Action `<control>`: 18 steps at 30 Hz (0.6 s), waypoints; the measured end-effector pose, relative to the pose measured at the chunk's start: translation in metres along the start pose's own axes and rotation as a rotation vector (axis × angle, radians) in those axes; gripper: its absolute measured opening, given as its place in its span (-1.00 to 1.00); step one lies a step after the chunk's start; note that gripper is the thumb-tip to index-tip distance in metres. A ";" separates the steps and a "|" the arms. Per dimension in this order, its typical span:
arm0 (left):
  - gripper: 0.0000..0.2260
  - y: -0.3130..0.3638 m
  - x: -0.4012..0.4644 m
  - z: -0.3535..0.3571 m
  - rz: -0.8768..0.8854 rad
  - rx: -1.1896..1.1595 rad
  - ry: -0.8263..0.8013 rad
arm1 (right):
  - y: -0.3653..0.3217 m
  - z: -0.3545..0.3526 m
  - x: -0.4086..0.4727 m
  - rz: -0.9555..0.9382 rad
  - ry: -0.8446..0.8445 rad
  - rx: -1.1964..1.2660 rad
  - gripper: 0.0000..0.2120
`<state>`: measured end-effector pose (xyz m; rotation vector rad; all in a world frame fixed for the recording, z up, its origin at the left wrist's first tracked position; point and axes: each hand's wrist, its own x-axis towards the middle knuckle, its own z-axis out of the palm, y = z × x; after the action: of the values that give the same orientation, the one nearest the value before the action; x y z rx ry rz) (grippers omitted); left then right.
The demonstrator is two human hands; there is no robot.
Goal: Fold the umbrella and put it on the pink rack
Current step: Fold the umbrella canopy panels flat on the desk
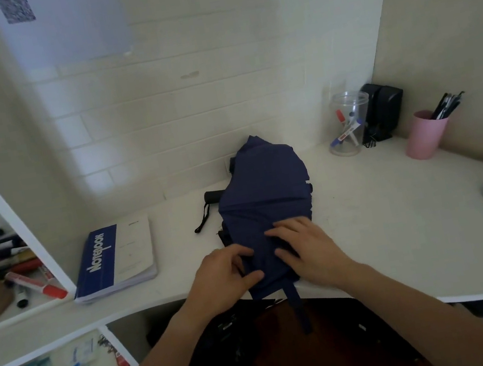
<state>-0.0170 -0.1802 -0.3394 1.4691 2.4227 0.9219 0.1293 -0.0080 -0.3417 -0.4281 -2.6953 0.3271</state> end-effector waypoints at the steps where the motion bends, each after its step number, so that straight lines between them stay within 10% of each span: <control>1: -0.68 -0.002 0.002 -0.001 -0.019 -0.043 0.055 | 0.003 0.004 -0.004 0.003 -0.012 0.012 -0.61; 9: -0.78 -0.021 0.039 -0.001 -0.204 -0.620 0.171 | 0.009 0.008 -0.009 -0.043 -0.025 0.008 -0.63; 18: -0.61 -0.032 0.044 0.000 -0.007 -0.263 0.105 | 0.015 -0.001 -0.022 -0.082 -0.001 0.049 -0.66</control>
<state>-0.0630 -0.1532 -0.3507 1.3481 2.2662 1.2894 0.1523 -0.0009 -0.3527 -0.3021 -2.6909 0.3690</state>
